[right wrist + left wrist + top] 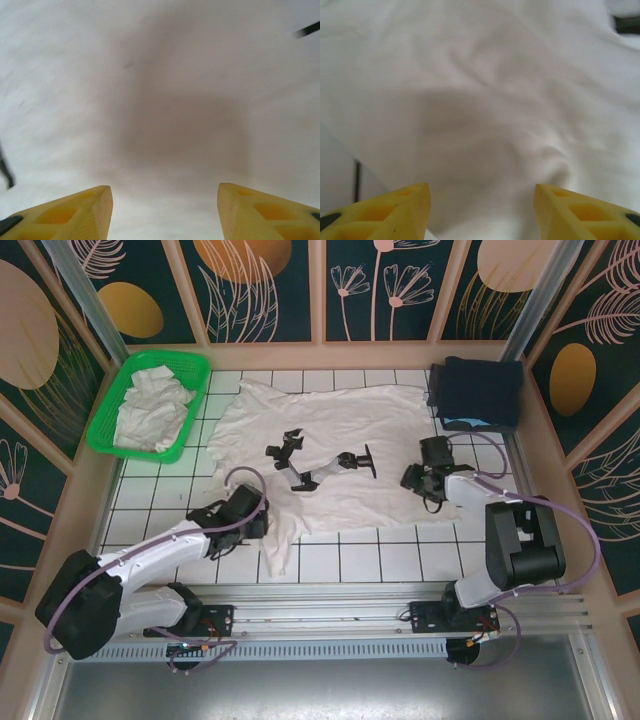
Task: Fold and stack the t-shirts
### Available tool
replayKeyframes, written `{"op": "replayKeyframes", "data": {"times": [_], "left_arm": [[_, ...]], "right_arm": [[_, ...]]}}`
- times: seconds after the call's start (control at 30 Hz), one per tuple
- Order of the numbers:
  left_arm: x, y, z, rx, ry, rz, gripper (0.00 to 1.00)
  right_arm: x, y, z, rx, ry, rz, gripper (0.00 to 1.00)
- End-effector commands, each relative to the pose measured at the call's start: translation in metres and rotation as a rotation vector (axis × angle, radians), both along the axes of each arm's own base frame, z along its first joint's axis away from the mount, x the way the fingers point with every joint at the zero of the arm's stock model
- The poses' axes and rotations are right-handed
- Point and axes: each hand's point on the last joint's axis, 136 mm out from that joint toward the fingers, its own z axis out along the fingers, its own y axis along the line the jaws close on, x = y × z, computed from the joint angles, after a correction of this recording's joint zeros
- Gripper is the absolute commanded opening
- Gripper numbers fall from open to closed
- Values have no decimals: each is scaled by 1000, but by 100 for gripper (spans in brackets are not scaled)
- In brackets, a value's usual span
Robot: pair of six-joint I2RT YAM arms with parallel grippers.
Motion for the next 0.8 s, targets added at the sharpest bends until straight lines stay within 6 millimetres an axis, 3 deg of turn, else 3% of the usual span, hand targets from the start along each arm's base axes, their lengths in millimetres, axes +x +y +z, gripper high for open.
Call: {"op": "replayKeyframes", "data": {"times": [0.0, 0.07, 0.23, 0.37, 0.43, 0.5, 0.6, 0.67, 0.77], "left_arm": [[23, 13, -3, -20, -30, 50, 55], [34, 23, -9, -11, -26, 77, 55], [51, 46, -26, -74, 18, 136, 47], [67, 56, -26, -100, 40, 154, 44], [76, 57, -26, -121, 42, 149, 41], [83, 60, -26, -125, 57, 146, 39], [93, 66, -24, -88, 66, 143, 36], [101, 70, -19, -54, 61, 143, 36], [115, 71, -12, -30, 39, 136, 36]], "right_arm": [[4, 19, -9, 30, 28, 10, 58], [-1, 13, -20, 7, 65, -8, 57], [-10, -25, -35, -28, 121, -87, 57], [-5, -47, -30, -11, 92, -104, 59], [0, -47, -21, -22, 64, -86, 60], [5, -34, -6, -23, 10, -30, 61], [5, 5, 21, -22, -85, 77, 61], [0, 47, 35, 28, -141, 175, 61], [-25, 130, 46, 159, -194, 393, 61]]}}
